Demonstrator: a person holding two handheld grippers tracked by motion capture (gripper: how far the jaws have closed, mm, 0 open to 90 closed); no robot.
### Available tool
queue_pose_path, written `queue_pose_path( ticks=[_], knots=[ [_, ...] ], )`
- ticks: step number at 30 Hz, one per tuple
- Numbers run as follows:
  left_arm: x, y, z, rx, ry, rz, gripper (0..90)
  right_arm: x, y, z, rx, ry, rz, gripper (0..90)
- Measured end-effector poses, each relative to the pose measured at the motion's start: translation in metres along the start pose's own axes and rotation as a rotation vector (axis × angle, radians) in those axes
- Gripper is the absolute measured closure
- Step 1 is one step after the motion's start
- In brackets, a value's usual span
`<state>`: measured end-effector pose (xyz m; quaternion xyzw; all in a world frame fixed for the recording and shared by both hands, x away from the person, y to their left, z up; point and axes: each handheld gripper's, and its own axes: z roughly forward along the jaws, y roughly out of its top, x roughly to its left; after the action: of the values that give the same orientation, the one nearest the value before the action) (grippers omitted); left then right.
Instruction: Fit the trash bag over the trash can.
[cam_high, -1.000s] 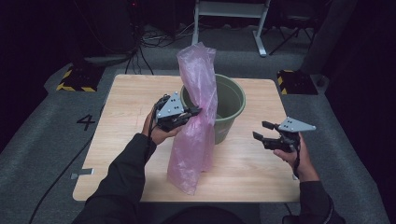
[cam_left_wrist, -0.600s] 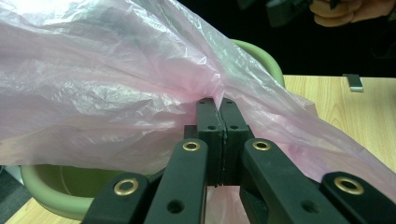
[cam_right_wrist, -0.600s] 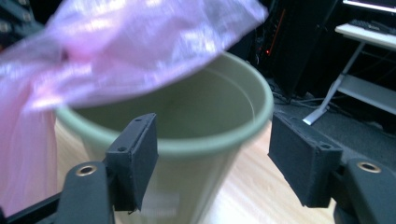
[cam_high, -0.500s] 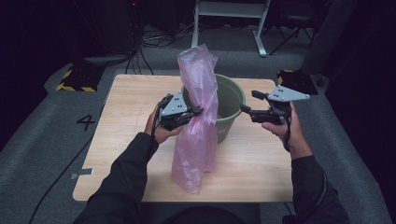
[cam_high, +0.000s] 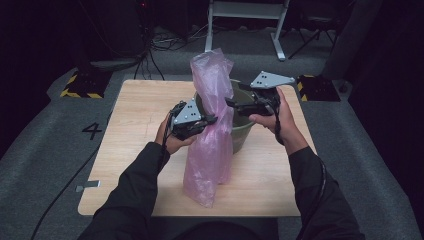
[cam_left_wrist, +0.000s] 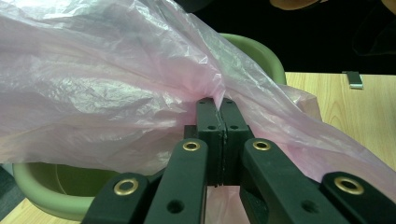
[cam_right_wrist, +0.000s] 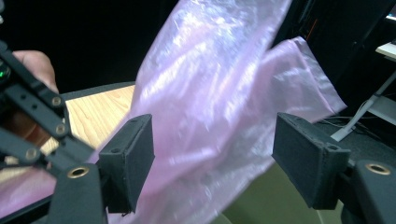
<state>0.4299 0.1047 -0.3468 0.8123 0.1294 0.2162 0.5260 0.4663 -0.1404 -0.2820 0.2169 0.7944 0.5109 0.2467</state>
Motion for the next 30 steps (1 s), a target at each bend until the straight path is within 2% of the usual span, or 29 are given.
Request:
queue_pose_path(
  ticks=[4, 6, 8, 9, 10, 12, 13, 14, 15, 16, 19, 22, 26, 30],
  knots=[
    [0.000, 0.000, 0.000, 0.000, -0.001, 0.000, 89.3, 0.003, 0.006, 0.014, 0.022, -0.005, 0.010, 28.9],
    [0.000, 0.000, 0.000, 0.000, 0.000, 0.000, 89.3, 0.003, 0.007, 0.023, 0.047, -0.024, 0.010, 33.2],
    [0.000, 0.000, 0.000, 0.004, 0.003, 0.006, 89.3, 0.001, 0.006, 0.031, 0.083, -0.035, 0.015, 44.0],
    [-0.001, 0.001, 0.000, 0.006, 0.005, 0.014, 89.3, -0.001, 0.004, 0.038, 0.121, -0.032, 0.002, 58.9],
    [-0.001, 0.001, 0.000, 0.006, 0.005, 0.014, 89.3, -0.001, 0.004, 0.038, 0.121, -0.032, 0.002, 58.9],
    [-0.001, 0.001, 0.000, 0.009, 0.007, 0.019, 89.3, -0.003, 0.002, 0.043, 0.149, -0.017, 0.007, 71.0],
    [-0.002, 0.001, -0.001, 0.011, 0.007, 0.020, 89.3, -0.003, -0.001, 0.047, 0.168, 0.011, 0.009, 79.3],
    [-0.002, 0.001, -0.001, 0.012, 0.009, 0.022, 89.3, -0.003, -0.002, 0.049, 0.176, 0.017, 0.006, 83.9],
    [-0.002, 0.001, -0.001, 0.012, 0.009, 0.022, 89.2, -0.003, -0.002, 0.049, 0.176, 0.017, 0.006, 83.9],
    [-0.002, 0.002, -0.001, 0.012, 0.010, 0.023, 89.1, -0.004, -0.005, 0.051, 0.189, 0.033, 0.006, 89.6],
    [-0.002, 0.001, -0.003, 0.009, 0.018, 0.022, 87.8, -0.005, -0.006, 0.051, 0.203, 0.040, 0.000, 90.0],
    [-0.001, 0.000, -0.008, 0.001, 0.019, 0.023, 85.2, -0.003, -0.004, 0.048, 0.253, 0.024, -0.046, 90.0],
    [-0.001, 0.000, -0.010, -0.004, 0.029, 0.026, 85.5, -0.005, -0.003, 0.045, 0.279, 0.029, -0.050, 90.0],
    [-0.001, 0.001, -0.016, -0.017, 0.044, 0.024, 85.6, -0.005, -0.006, 0.039, 0.296, 0.066, -0.041, 90.0]
  ],
)
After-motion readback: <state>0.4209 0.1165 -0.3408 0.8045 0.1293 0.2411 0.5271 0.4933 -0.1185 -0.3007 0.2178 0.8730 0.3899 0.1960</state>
